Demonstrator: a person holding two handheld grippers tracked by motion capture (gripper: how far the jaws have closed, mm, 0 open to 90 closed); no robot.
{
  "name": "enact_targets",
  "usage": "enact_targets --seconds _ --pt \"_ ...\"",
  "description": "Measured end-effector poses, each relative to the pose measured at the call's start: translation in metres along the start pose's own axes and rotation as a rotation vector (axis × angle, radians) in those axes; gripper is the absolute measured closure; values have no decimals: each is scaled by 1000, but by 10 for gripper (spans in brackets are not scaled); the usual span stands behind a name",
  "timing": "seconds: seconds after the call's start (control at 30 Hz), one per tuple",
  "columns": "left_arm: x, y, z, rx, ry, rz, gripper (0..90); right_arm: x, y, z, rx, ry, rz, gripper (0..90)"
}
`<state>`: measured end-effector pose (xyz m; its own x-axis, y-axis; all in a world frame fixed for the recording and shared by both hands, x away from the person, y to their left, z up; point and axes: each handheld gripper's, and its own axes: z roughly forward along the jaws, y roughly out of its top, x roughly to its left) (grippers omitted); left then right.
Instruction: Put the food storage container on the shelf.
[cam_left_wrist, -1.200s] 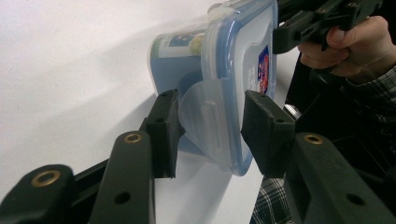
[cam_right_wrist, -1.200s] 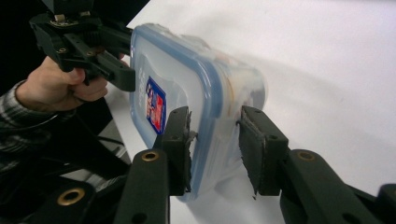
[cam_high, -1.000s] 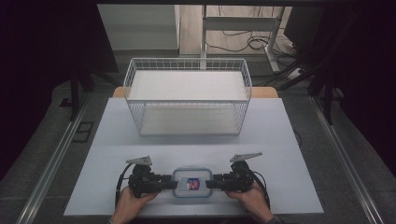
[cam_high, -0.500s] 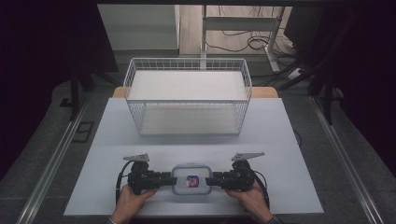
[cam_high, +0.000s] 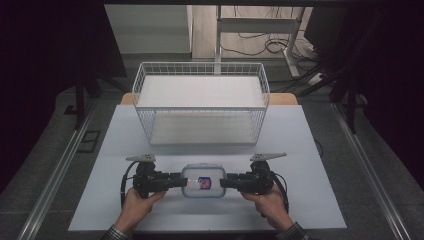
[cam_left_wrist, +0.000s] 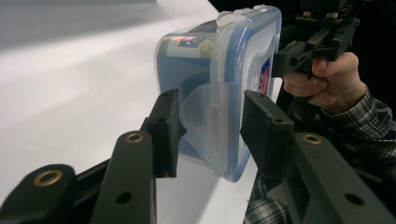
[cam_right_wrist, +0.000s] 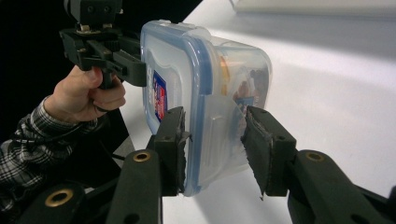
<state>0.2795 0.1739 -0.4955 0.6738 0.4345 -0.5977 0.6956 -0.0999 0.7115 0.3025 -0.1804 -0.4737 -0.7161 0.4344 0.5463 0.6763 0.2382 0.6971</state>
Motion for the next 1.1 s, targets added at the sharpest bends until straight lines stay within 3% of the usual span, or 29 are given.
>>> enact_targets --seconds 0.23,0.6,1.1 --pt "-4 25 -3 -12 -5 9 587 0 28 -9 -23 5 4 587" --pt "-12 72 -14 -30 22 47 586 1 74 -22 -55 15 -22 587" --pt "-10 129 -24 -48 36 57 584 -2 129 -30 -96 6 -25 585"
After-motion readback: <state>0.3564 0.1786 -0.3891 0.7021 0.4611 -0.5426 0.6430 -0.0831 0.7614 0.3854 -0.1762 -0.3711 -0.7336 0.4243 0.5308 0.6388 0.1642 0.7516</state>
